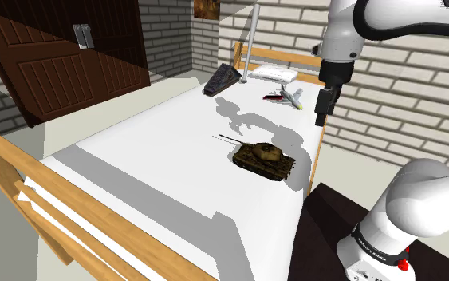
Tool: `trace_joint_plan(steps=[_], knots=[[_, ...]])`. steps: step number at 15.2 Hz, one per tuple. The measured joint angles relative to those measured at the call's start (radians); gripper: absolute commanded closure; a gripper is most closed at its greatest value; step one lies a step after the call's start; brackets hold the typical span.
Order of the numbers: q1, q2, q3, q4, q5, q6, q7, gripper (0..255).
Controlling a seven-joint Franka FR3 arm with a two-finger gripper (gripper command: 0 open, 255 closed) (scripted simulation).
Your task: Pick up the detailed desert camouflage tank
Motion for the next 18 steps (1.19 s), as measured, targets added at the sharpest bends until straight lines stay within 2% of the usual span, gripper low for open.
trace_joint_plan(steps=[2, 6, 11, 18], knots=[[0.0, 0.007, -0.002, -0.006, -0.001, 0.014, -0.004, 0], [0.0, 0.094, -0.013, -0.038, -0.007, 0.14, -0.031, 0], [-0.003, 0.248, -0.033, -0.034, -0.017, 0.303, -0.076, 0], [-0.002, 0.496, -0.051, 0.038, -0.018, 0.496, -0.132, 0]])
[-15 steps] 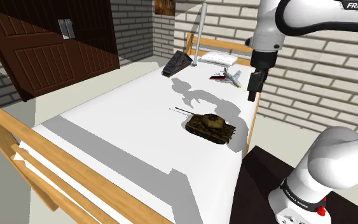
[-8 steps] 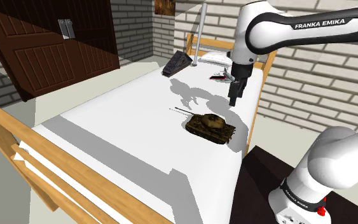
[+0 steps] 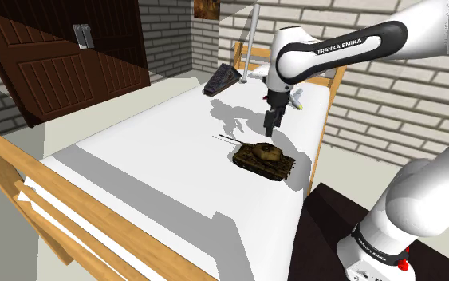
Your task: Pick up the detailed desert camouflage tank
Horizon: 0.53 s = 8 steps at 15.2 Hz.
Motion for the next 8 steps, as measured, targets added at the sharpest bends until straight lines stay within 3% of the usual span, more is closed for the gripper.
trace_joint_plan(steps=[8], knots=[[0.001, 0.308, -0.01, 0.149, 0.011, 0.178, -0.065, 0]])
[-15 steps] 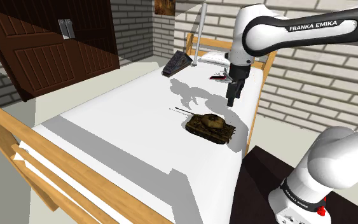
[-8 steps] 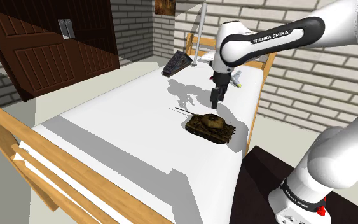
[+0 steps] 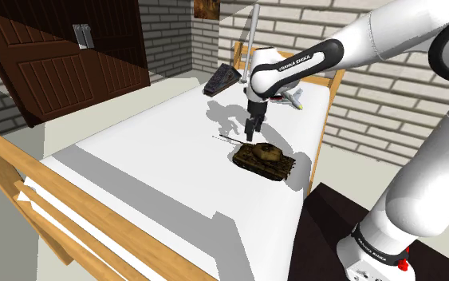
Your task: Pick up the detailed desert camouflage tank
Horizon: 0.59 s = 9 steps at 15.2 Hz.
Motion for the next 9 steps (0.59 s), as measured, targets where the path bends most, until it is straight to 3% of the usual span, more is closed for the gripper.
trace_joint_plan(steps=[3, 9], knots=[[0.001, 0.073, 0.001, 0.044, 0.004, 0.033, -0.013, 0], [0.0, 0.123, 0.0, 0.022, 0.005, 0.107, -0.018, 0]])
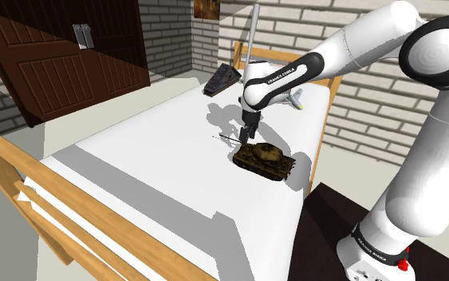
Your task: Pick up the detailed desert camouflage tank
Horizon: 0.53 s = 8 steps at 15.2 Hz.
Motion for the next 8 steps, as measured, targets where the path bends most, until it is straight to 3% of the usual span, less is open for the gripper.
trace_joint_plan(steps=[1, 2, 8], knots=[[0.001, 0.006, 0.001, -0.003, 0.0, 0.01, 0.001, 0], [0.001, 0.011, 0.001, -0.003, 0.0, 0.015, 0.002, 255], [0.002, 0.016, 0.002, -0.002, 0.0, 0.019, 0.004, 255]])
